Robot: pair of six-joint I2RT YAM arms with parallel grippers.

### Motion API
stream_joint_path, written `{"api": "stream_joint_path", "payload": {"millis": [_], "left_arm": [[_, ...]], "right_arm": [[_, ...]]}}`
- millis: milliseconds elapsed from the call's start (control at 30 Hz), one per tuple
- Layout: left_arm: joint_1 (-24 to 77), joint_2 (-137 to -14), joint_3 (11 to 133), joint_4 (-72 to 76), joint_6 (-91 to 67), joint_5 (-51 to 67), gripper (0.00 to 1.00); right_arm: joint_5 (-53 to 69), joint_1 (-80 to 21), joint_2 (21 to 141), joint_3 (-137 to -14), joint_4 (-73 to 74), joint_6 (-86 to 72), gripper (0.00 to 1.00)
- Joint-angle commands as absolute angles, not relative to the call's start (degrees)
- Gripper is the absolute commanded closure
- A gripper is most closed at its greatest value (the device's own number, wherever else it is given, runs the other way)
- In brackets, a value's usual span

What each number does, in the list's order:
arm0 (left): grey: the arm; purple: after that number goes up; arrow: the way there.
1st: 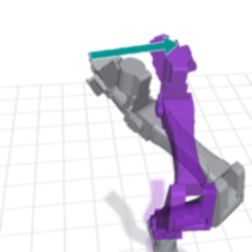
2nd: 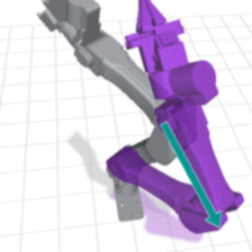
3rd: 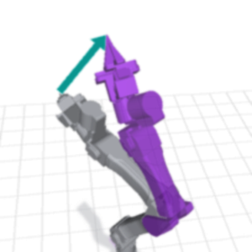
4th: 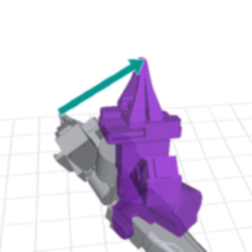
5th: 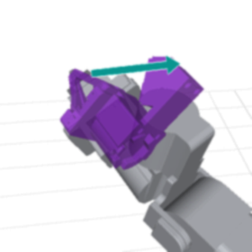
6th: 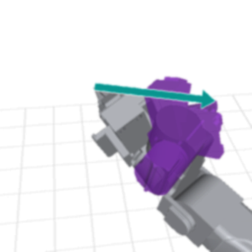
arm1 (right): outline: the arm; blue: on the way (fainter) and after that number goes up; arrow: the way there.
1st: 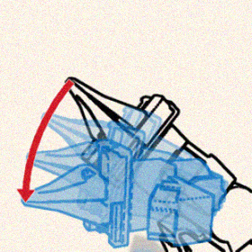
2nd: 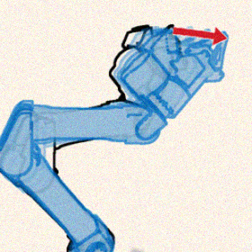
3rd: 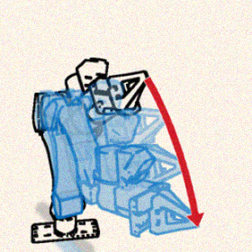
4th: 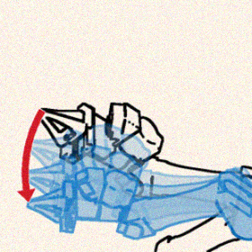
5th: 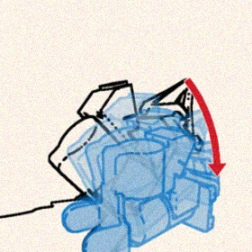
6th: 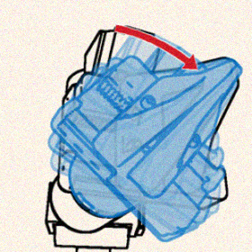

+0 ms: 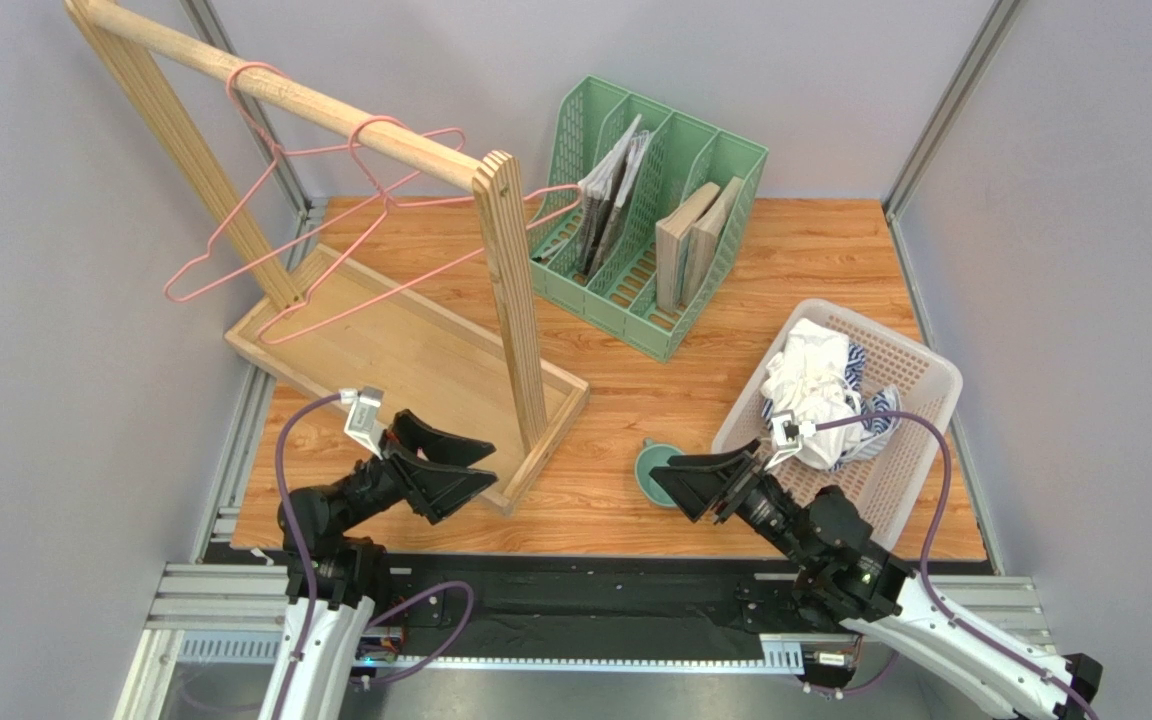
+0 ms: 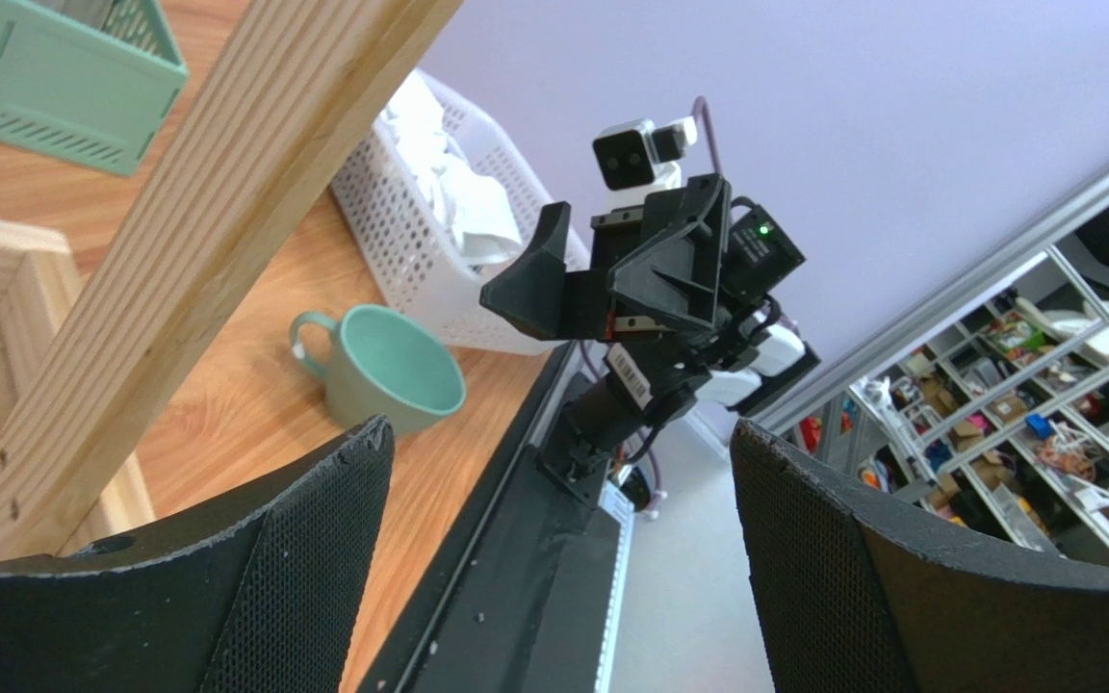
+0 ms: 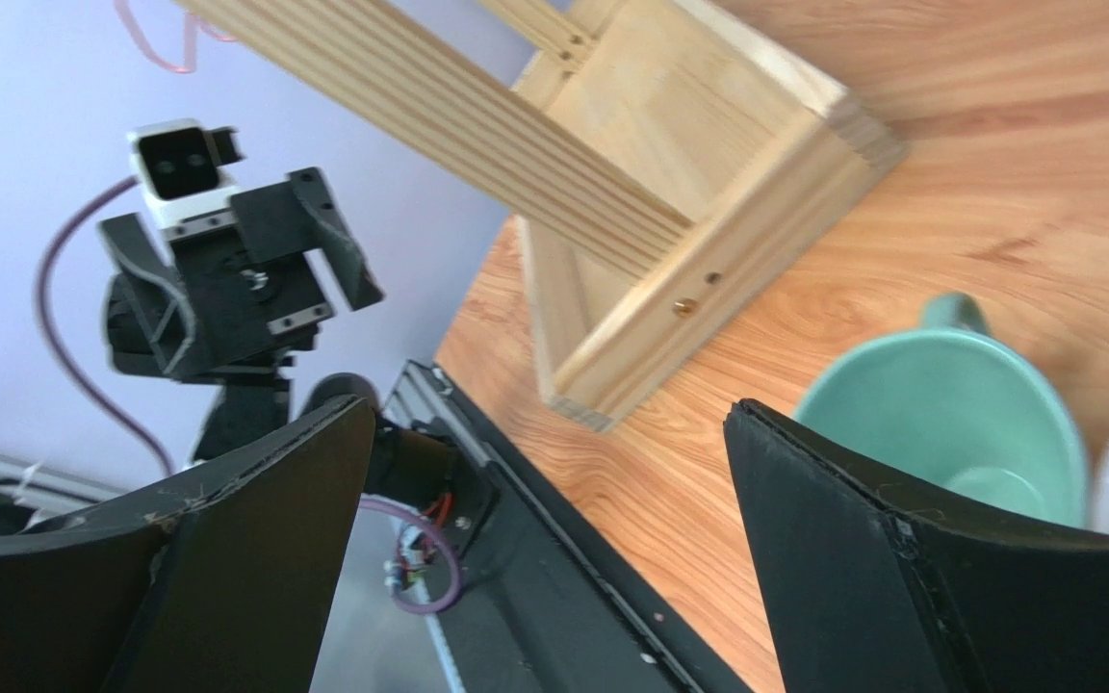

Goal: Remove the tank top from the hanger

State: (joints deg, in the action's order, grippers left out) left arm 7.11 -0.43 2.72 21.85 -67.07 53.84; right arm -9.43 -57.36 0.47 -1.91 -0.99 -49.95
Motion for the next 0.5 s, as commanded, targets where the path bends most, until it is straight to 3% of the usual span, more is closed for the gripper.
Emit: {"api": "stream_joint_path", "payload": {"millis": [0, 467], "left_arm": [[7.4, 7.3, -2.4, 15.9, -60.7, 53.6, 0.09], [8.2, 7.3, -2.2, 13.2, -59.4, 53.6, 0.09]], "right_arm": [[-15.2, -57.8, -2.8, 4.7, 6.2, -51.1, 0.00], [-15.1, -57.9, -3.0, 4.7, 7.4, -50.1, 0.00]]}}
